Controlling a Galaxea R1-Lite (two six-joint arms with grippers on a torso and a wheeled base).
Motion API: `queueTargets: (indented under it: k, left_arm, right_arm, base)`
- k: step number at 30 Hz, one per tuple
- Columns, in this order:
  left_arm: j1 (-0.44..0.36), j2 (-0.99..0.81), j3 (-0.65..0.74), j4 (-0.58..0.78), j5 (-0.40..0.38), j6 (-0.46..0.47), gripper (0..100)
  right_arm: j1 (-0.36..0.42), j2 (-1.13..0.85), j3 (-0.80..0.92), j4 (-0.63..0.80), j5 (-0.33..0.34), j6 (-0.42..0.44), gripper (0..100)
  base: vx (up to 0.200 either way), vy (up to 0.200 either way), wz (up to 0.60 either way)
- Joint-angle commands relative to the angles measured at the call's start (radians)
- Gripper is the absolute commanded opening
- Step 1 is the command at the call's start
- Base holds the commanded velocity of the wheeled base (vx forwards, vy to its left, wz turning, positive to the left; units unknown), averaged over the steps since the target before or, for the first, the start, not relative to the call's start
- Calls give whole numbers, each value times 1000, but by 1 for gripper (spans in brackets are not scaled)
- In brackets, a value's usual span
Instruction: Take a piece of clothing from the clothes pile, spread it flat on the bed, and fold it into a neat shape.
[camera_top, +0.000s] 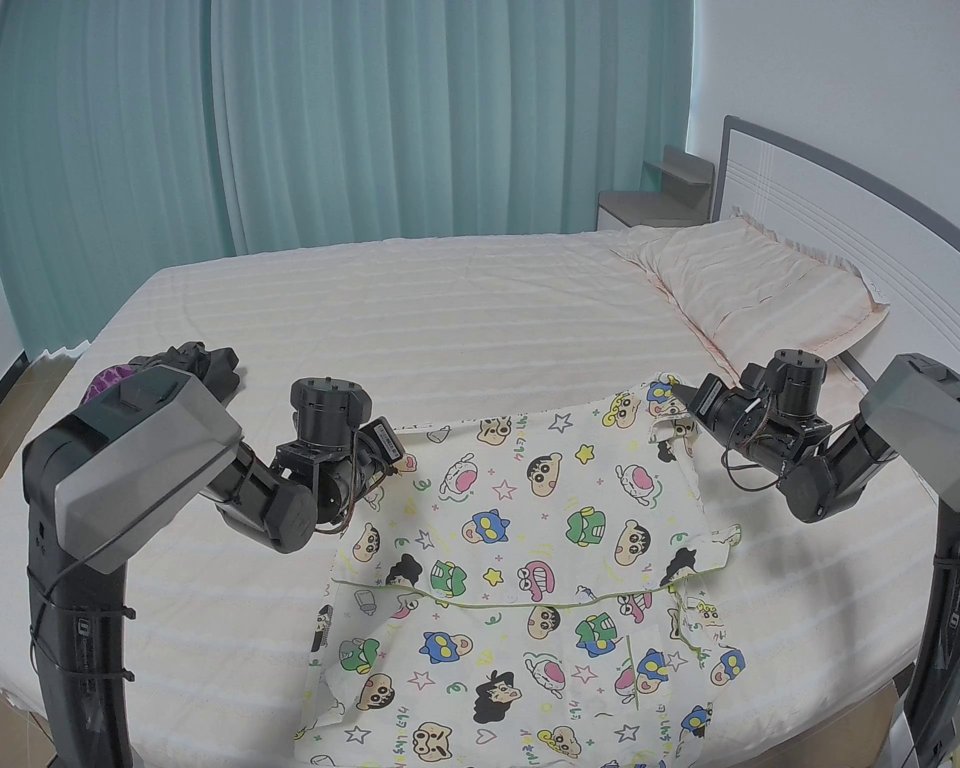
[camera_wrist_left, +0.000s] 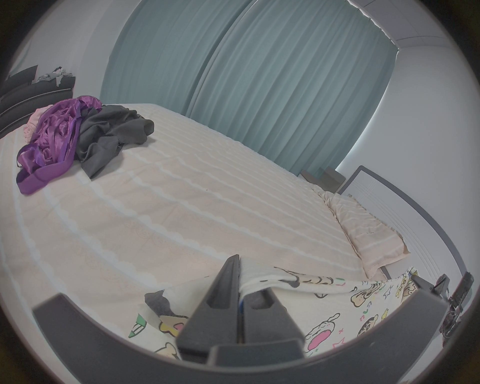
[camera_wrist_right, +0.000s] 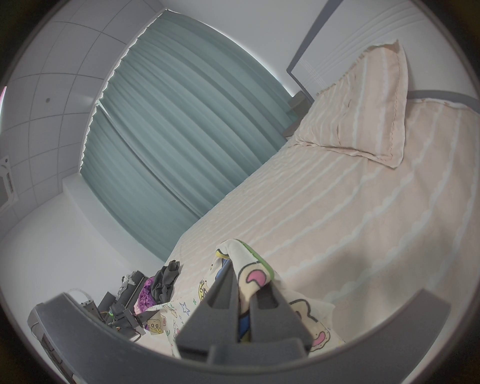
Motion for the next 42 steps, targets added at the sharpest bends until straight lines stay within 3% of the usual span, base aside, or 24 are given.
queueTargets:
  k: [1, 5, 6, 11, 17, 21, 29, 30, 31, 33, 34, 39, 42]
  left_arm:
    - [15, 100, -94, 46, 0, -12, 0]
    - [34, 155, -175, 106, 3, -34, 0]
    - [38, 164, -192, 120, 3, -42, 100]
    - [58, 198, -232, 139, 6, -45, 100]
    - [97, 203, -248, 139, 9, -45, 100]
    - [121, 201, -251, 141, 11, -45, 100]
    - [172, 190, -254, 144, 11, -43, 100]
    - [177, 171, -246, 147, 9, -46, 100]
    - [177, 144, -235, 159, 8, -51, 100]
    - [177, 144, -235, 159, 8, -51, 100]
    - [175, 112, -223, 170, 3, -52, 100]
    - [175, 45, -191, 170, -1, -52, 100]
    - [175, -18, -137, 170, -49, -54, 100]
  right_arm:
    - [8, 112, -81, 12, -33, 27, 0]
    - [12, 170, -167, 83, -34, 53, 0]
    - [14, 181, -187, 95, -34, 75, 100]
    - [23, 220, -269, 149, -62, 115, 100]
    - [19, 265, -396, 208, -192, 153, 100]
    - [11, 279, -419, 214, -211, 152, 100]
    - [-20, 276, -467, 388, -240, 132, 100]
    - [-29, 274, -468, 415, -248, 110, 100]
    - [-37, 273, -451, 442, -263, 29, 100]
    - [-37, 273, -451, 442, -263, 29, 100]
    - [-44, 270, -428, 434, -269, -26, 100]
    - [-60, 240, -420, 443, -286, -46, 100]
    - [-70, 239, -376, 451, -289, -167, 100]
  base:
    - [0, 0, 0]
    - [0, 0, 0]
    - [0, 0, 0]
    - [0, 0, 0]
    - [0, 0, 0]
    - [0, 0, 0]
    - [0, 0, 0]
    - [0, 0, 0]
    - [0, 0, 0]
    - [0, 0, 0]
    - [0, 0, 0]
    - [0, 0, 0]
    - [0, 0, 0]
